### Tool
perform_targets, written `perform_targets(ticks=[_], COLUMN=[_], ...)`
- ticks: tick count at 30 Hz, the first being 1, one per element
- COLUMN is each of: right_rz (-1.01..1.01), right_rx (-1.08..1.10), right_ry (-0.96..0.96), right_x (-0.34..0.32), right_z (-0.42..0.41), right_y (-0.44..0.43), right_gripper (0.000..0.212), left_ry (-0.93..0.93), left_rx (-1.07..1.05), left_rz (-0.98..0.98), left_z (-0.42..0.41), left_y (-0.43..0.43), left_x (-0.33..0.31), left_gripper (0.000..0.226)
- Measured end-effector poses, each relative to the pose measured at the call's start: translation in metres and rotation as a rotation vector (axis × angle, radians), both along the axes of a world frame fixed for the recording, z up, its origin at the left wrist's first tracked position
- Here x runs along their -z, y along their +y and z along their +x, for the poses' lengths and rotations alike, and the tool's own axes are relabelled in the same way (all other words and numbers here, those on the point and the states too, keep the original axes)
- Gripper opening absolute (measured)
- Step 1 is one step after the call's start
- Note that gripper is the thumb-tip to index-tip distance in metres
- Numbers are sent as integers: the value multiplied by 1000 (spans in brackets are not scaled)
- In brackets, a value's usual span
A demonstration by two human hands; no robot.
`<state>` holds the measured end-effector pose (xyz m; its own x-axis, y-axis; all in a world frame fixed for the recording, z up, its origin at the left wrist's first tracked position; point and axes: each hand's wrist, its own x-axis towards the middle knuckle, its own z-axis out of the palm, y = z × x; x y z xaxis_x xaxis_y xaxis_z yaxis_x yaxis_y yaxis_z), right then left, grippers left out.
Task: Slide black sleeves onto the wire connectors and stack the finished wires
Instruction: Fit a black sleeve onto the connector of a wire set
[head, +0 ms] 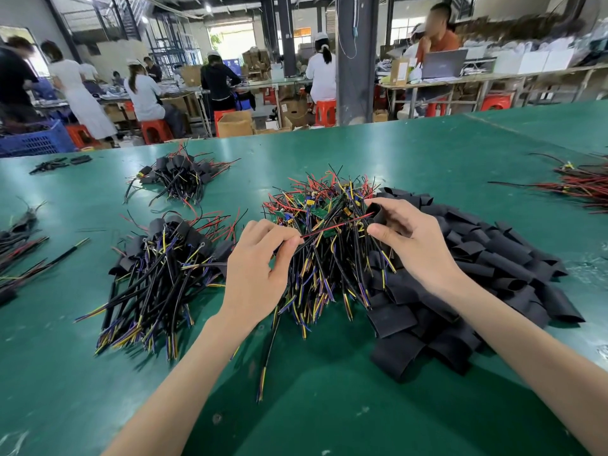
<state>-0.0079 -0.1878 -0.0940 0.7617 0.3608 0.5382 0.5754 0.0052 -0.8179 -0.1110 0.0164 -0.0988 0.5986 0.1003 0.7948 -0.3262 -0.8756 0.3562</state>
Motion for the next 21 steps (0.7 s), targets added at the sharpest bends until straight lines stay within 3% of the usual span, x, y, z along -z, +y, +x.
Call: perform_targets(ticks=[3,7,11,16,19,21], right_rz=[-155,-458,-575,-764,-928,-867], right_rx=[98,330,329,143,39,17], right_ry=[-207,-760,-1004,-882,-785,-737], right_x=[-2,-2,0,-2,-3,-2], right_z=[1,-6,-20,-37,-37,-36], right_y=[-3,0,10,19,17,16], right_gripper=[37,34,33,35,58,40], left_ry=[-3,19,39,90,113,140], left_rx=[-17,-20,77,238,265,276], left_rz=[46,250,232,44,-53,-82], left_z=[1,2,0,-2,-4,-5], left_y=[0,-3,-15,-23,-24,-23], left_x=[-1,0,3,7,8,7], left_gripper=[18,22,22,10,21,34])
